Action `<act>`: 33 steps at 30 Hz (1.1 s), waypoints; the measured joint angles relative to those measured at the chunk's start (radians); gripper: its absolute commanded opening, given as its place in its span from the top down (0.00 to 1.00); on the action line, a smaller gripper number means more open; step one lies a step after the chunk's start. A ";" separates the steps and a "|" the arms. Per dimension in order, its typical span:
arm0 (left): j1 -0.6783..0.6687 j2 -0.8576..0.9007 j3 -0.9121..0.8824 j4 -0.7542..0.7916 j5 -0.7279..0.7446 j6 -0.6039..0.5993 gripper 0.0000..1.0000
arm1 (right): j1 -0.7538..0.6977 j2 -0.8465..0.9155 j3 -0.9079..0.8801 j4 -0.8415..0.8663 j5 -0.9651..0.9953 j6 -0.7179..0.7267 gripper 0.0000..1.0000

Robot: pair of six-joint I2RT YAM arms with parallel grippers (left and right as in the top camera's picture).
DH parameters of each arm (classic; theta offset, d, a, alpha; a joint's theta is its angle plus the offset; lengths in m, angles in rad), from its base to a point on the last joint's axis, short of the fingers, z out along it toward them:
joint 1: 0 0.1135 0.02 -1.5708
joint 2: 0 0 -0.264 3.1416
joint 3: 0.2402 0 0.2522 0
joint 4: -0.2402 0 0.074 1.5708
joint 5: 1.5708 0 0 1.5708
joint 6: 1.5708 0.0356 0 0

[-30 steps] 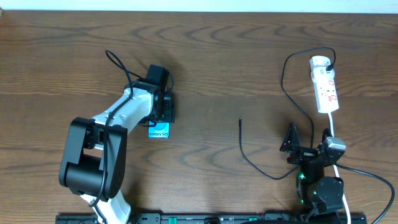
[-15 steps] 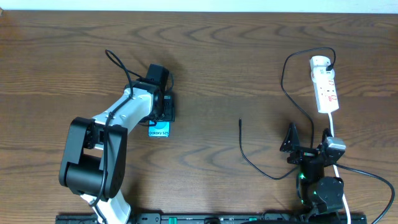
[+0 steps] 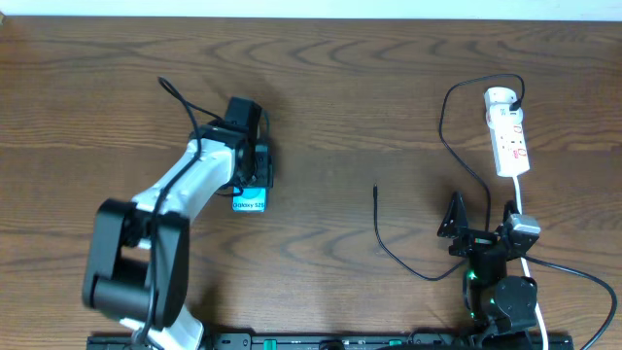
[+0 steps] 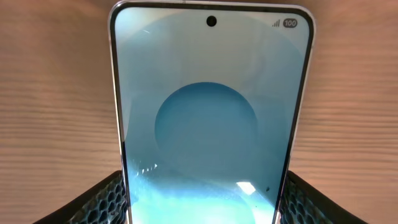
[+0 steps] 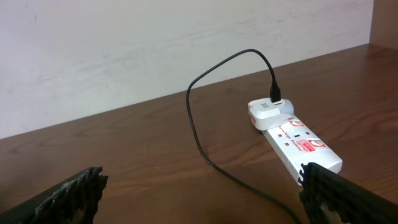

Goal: Plug charger to phone and switch on socket
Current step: 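Lift the phone with the left gripper and tilt it upright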

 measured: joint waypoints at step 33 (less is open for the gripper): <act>0.220 -0.334 0.079 0.066 0.683 -0.861 0.93 | 0.000 0.000 0.000 0.000 0.000 0.000 0.01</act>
